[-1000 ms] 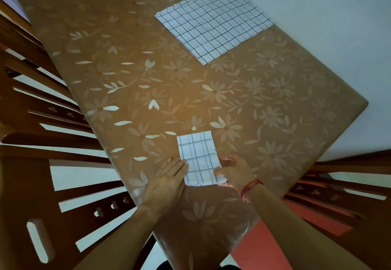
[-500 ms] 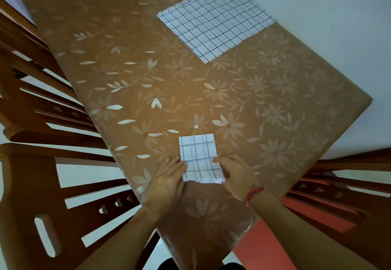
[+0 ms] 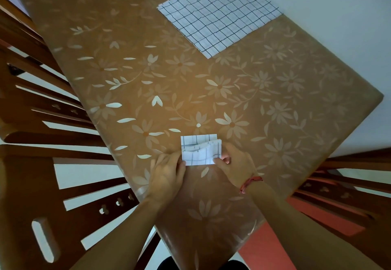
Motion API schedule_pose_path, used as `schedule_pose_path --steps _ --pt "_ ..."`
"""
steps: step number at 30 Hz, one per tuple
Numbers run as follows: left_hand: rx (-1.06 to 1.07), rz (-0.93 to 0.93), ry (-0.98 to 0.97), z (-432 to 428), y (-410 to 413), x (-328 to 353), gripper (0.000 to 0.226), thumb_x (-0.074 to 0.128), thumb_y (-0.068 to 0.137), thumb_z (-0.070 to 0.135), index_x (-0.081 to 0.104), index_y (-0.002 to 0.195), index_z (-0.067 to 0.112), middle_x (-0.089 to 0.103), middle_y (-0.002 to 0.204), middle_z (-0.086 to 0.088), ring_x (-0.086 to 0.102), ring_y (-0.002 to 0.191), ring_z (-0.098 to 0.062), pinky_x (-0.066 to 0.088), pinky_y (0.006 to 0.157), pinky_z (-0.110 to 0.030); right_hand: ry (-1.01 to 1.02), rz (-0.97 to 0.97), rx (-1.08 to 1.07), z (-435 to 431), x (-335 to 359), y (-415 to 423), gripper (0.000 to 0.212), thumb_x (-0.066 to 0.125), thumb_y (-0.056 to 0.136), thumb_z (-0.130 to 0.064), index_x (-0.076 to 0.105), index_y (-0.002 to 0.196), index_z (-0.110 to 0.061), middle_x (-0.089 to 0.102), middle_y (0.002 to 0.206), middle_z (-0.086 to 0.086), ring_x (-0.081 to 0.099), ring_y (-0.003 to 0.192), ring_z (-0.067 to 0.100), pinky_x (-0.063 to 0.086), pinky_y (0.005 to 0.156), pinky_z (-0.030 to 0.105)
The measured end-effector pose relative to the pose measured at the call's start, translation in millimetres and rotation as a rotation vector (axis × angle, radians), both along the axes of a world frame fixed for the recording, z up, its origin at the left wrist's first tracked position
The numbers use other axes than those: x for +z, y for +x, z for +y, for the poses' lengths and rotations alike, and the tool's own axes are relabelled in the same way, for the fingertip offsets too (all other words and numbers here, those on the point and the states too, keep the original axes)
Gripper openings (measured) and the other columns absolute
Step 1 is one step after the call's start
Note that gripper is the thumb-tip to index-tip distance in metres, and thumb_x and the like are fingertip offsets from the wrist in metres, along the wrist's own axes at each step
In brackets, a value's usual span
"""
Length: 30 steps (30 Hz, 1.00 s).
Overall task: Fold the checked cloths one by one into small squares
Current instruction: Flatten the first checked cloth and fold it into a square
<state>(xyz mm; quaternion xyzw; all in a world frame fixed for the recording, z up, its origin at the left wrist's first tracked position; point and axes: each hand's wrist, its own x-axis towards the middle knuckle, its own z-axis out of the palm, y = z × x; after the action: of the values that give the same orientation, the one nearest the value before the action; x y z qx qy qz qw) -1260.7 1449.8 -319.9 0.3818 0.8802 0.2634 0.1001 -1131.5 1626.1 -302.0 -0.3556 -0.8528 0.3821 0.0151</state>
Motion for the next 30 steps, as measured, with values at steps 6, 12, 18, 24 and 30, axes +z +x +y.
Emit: schedule_pose_path --steps 6,12,18,24,30 --pt "0.064 -0.018 -0.011 10.8 -6.0 0.1 0.040 0.062 0.090 0.019 0.052 0.129 0.016 0.065 0.093 0.001 0.048 0.096 -0.016 0.032 0.092 -0.036 0.013 -0.018 -0.029 0.2 -5.1 -8.9 0.047 0.064 0.083 -0.025 0.051 0.128 -0.030 0.061 0.075 -0.012 0.059 0.071 0.008 0.054 0.071 0.031" --pt "0.005 0.118 -0.089 10.2 -14.9 -7.2 0.047 0.056 0.086 0.026 0.051 0.130 0.013 0.060 0.117 -0.005 0.045 0.104 -0.021 0.038 0.086 -0.037 0.040 -0.038 -0.025 0.2 -3.1 -13.2 0.058 0.064 0.081 -0.023 0.042 0.133 -0.036 0.055 0.091 -0.013 0.054 0.078 0.006 0.050 0.075 0.025" --pt "-0.282 0.292 -0.163 14.8 -22.8 -14.1 0.047 0.043 0.097 0.022 0.047 0.141 0.005 0.043 0.149 -0.010 0.037 0.139 -0.023 0.029 0.109 -0.039 0.112 -0.070 -0.043 1.3 -9.5 -16.9 0.056 0.063 0.080 -0.032 0.040 0.131 -0.035 0.045 0.120 -0.002 0.056 0.092 0.016 0.055 0.074 0.032" --pt "-0.338 0.282 -0.217 11.6 -25.3 -28.5 0.048 0.035 0.099 0.021 0.044 0.142 0.002 0.036 0.153 -0.012 0.029 0.144 -0.024 0.020 0.116 -0.040 0.506 0.116 0.278 -28.6 -3.8 -44.1 0.039 0.052 0.090 -0.022 0.055 0.127 -0.011 0.052 0.120 0.009 0.053 0.105 0.023 0.050 0.086 0.037" --pt "-0.335 0.285 -0.226 8.5 -22.3 -32.4 0.052 0.032 0.099 0.021 0.035 0.146 0.000 0.030 0.155 -0.015 0.020 0.147 -0.023 0.017 0.118 -0.041 0.493 -0.047 0.526 -43.2 -37.2 -65.0 0.058 0.030 0.094 -0.017 0.025 0.150 -0.003 0.019 0.159 0.012 0.012 0.148 0.022 0.021 0.119 0.040"
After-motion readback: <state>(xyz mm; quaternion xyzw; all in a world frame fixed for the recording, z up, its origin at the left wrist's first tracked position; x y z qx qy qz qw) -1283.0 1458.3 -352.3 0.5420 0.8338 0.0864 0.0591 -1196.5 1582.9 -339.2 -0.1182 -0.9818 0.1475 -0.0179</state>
